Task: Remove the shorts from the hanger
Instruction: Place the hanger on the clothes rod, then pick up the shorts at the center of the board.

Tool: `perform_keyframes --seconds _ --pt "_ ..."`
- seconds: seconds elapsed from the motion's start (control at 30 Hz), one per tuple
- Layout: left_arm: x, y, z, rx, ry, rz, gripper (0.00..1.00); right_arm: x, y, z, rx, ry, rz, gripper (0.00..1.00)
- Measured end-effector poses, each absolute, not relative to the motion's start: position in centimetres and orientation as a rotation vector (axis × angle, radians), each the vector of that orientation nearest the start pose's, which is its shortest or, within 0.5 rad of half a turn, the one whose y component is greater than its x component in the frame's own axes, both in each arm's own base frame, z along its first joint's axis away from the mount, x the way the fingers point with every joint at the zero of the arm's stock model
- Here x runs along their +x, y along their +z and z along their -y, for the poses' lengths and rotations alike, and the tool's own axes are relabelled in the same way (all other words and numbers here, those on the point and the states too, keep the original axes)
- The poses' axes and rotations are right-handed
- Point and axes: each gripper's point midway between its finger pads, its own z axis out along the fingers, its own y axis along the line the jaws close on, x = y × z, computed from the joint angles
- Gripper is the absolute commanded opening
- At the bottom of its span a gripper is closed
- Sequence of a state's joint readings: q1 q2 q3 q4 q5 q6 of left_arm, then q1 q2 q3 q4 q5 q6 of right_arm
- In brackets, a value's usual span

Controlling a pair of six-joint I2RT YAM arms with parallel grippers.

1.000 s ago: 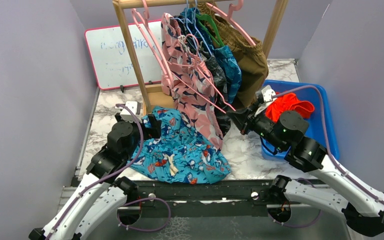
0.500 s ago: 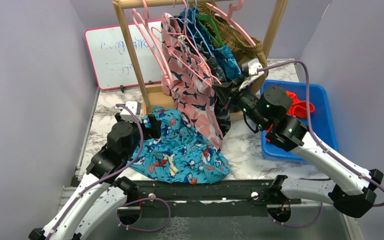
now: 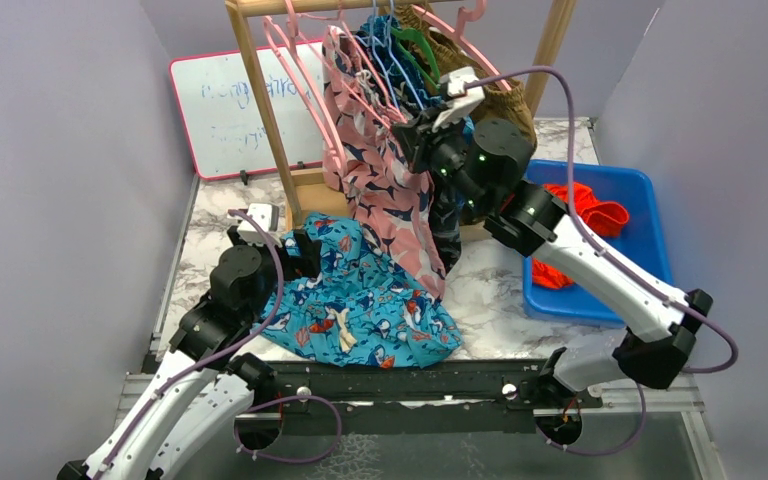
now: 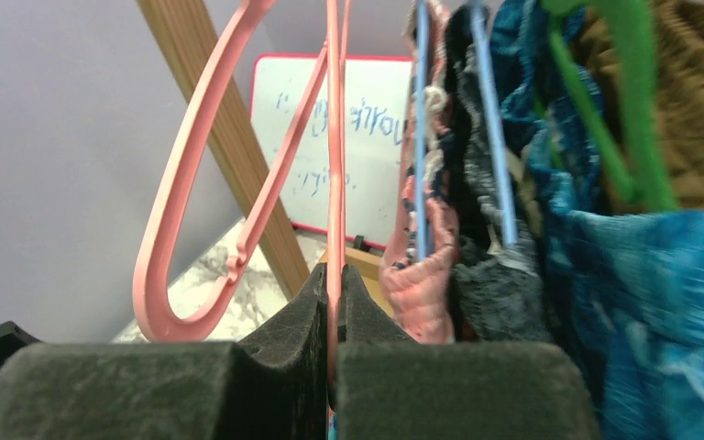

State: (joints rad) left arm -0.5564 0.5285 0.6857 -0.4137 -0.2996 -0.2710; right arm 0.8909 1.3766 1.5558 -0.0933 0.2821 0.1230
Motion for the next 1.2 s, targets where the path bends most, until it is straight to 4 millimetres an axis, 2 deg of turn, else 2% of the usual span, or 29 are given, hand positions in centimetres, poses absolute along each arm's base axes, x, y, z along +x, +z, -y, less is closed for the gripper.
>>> perform_keyframes --seconds 0.13,0.3,0.7,0.83,0.9,1.07,1.2 --pt "23.4 24.5 9.7 0.048 -0.314 -1.817 0.99 32.5 43.6 -34.0 -0.394 0.612 -1.533 0.01" --pt "23.4 24.7 9.7 0.047 -0.316 -1.811 0.99 32.6 40.8 -35.6 -0.460 0.616 -1.612 0.03" --pt "23.6 24.5 9.5 0.041 -0.307 -1.817 0.99 31.8 39.9 -35.9 -0.494 0.655 -1.660 0.48" --pt "23.6 24.6 9.4 0.036 -0.303 -1.816 0.99 30.7 39.6 -35.0 -0.496 0.672 -1.673 0.57" --pt "23.6 24.6 9.3 0.031 -0.298 -1.815 0.99 29.7 39.0 -33.9 -0.496 0.678 -1.681 0.65" --pt "23.9 24.5 8.4 -0.007 -0.255 -1.810 0.99 26.3 36.4 -30.7 -0.521 0.700 -1.709 0.68" --pt "24.1 24.3 7.1 -0.071 -0.197 -1.807 0.99 23.7 35.4 -29.4 -0.587 0.752 -1.694 0.68"
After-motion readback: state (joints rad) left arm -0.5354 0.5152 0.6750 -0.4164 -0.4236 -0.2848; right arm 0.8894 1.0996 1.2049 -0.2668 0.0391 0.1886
